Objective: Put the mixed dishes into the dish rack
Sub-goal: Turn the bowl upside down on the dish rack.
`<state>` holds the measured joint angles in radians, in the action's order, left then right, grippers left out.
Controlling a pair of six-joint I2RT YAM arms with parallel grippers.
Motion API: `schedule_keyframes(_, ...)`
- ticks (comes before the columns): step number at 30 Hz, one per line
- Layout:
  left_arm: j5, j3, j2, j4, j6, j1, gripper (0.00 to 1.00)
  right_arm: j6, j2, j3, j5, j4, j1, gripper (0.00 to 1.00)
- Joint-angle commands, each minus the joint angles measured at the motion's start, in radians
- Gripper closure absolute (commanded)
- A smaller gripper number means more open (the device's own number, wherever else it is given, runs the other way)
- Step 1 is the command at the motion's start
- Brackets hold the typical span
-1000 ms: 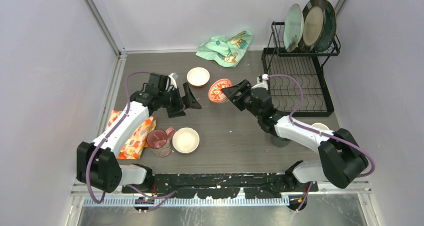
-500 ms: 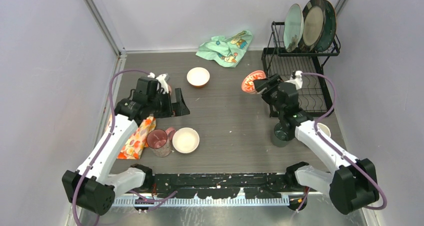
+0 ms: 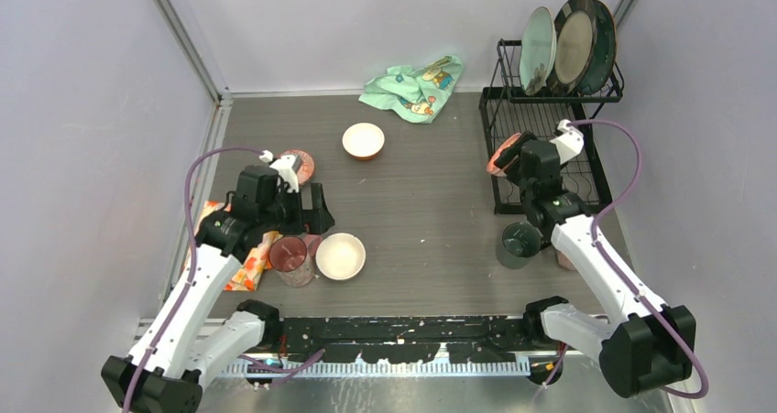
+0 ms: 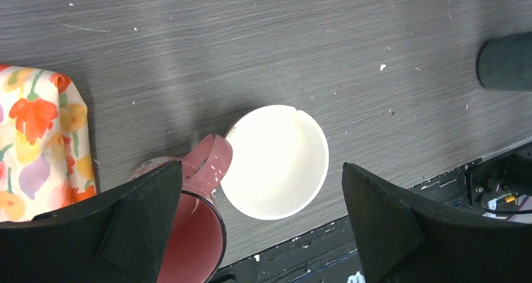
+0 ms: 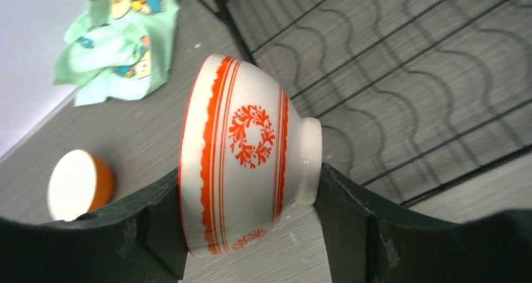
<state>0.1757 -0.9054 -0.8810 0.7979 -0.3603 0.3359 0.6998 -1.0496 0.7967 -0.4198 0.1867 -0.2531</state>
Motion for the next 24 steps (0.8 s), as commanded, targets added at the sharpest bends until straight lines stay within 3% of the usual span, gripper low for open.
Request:
schedule_keyframes(1, -0.024, -0.004, 0.046, -0.045, 0.022, 0.012, 0.00, -0.118, -0.022, 0.102, -0.169, 0.019, 0.020, 0.43)
schedule_keyframes(11, -0.062, -0.004, 0.071, -0.036, 0.033, 0.064, 0.00, -0.284, -0.178, 0.190, -0.395, 0.091, 0.047, 0.44)
schedule_keyframes(24, -0.088, -0.002, 0.101, -0.036, 0.041, 0.086, 0.00, -0.448, -0.444, 0.323, -0.473, 0.160, 0.059, 0.41)
